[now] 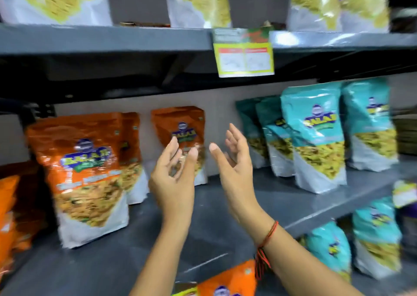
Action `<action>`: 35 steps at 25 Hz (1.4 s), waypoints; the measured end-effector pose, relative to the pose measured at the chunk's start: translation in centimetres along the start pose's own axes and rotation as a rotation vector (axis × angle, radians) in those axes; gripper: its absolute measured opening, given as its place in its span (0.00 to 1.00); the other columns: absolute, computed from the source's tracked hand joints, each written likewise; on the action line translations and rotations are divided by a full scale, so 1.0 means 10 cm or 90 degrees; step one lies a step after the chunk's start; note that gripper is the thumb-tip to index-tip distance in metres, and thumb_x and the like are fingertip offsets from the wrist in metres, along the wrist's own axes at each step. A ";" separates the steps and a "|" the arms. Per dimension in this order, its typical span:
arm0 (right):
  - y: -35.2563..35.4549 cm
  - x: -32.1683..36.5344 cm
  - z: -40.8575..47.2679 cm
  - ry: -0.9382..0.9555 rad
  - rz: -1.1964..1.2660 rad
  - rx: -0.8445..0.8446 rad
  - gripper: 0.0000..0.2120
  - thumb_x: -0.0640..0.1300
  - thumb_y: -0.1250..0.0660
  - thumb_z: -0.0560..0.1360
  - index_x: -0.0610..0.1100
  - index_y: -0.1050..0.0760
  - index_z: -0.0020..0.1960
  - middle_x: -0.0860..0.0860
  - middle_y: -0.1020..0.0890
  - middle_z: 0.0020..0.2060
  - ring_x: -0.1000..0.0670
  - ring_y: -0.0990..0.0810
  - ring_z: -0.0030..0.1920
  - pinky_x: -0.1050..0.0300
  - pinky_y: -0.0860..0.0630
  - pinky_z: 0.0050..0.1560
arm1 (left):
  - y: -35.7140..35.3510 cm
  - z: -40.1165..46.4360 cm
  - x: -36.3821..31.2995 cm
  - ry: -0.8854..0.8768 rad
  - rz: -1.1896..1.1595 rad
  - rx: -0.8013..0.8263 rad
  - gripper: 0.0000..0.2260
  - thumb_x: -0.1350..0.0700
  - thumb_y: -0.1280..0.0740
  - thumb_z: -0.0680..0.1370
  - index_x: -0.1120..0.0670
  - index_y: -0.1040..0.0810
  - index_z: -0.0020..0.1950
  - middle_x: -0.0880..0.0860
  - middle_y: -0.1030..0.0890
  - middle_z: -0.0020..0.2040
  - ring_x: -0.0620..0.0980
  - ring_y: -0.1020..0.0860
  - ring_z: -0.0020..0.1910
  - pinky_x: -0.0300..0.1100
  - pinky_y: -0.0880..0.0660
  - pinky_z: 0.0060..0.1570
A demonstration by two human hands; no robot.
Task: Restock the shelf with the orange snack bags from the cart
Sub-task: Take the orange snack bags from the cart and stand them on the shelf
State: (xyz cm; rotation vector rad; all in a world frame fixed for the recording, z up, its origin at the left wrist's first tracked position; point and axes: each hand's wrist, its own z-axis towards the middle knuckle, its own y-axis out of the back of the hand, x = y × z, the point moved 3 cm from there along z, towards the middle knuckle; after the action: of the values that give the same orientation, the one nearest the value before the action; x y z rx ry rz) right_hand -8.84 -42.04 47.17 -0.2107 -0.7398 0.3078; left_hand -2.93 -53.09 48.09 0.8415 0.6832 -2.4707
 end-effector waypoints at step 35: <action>7.13 0.26 -6.92 -1.120 -0.183 -0.699 0.34 0.24 0.32 0.69 0.45 0.33 0.71 0.44 0.21 0.60 0.51 0.21 0.54 0.64 0.19 0.39 | -2.26 -9.29 2.44 0.844 0.320 1.579 0.40 0.63 0.21 0.63 0.55 0.34 0.71 0.56 0.25 0.69 0.56 0.28 0.69 0.56 0.29 0.68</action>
State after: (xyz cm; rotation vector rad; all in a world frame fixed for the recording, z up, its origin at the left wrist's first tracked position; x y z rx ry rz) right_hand 26.42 19.98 -22.10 -0.8965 -2.6344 -0.3483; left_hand 7.67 12.06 -25.24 2.4580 -2.4528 -0.5770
